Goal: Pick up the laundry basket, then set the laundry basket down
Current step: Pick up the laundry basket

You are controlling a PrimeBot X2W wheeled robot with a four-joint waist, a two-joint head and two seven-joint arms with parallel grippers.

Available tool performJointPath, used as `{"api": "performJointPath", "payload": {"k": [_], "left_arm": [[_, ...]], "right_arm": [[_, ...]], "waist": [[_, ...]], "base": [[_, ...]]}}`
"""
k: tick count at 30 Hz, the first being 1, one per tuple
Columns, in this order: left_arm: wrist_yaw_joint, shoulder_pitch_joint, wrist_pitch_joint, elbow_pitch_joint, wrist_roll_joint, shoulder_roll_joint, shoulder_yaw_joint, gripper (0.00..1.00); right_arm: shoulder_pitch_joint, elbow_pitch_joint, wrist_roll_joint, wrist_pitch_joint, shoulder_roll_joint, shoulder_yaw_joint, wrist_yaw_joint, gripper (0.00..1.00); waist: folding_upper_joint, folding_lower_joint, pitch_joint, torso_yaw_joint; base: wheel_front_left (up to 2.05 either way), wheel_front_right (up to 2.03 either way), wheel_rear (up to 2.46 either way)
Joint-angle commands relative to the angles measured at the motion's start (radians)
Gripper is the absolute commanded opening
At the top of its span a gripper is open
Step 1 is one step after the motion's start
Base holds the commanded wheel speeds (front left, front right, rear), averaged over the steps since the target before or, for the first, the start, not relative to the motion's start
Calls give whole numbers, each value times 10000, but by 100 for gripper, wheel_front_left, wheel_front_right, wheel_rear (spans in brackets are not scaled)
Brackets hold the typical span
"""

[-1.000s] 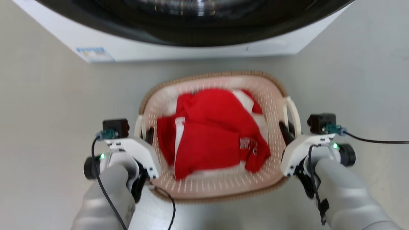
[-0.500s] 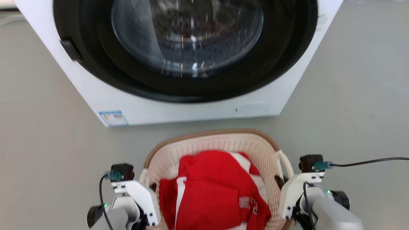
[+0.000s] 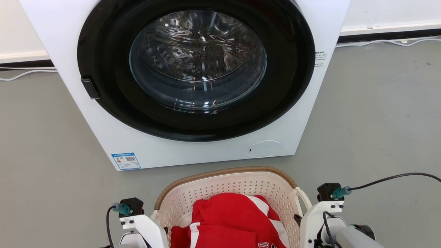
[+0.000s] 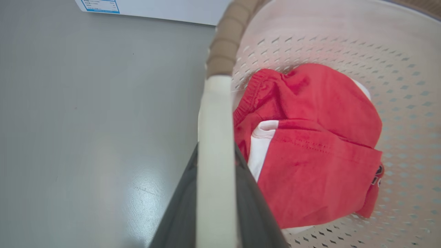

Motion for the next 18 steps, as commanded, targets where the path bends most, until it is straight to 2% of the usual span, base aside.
{"api": "performJointPath", "payload": {"k": [1, 18], "left_arm": [[-75, -85, -55, -133, -40, 494, 87, 0], [-75, -302, -277, 59, -775, 655, -600, 0]], "right_arm": [[-219, -71, 97, -22, -188, 120, 42, 0], [-454, 102, 468, -138, -166, 493, 42, 0]], "waist": [[0, 0, 9, -17], [0, 0, 135, -74]], "base": [[0, 0, 0], [0, 0, 0]]}}
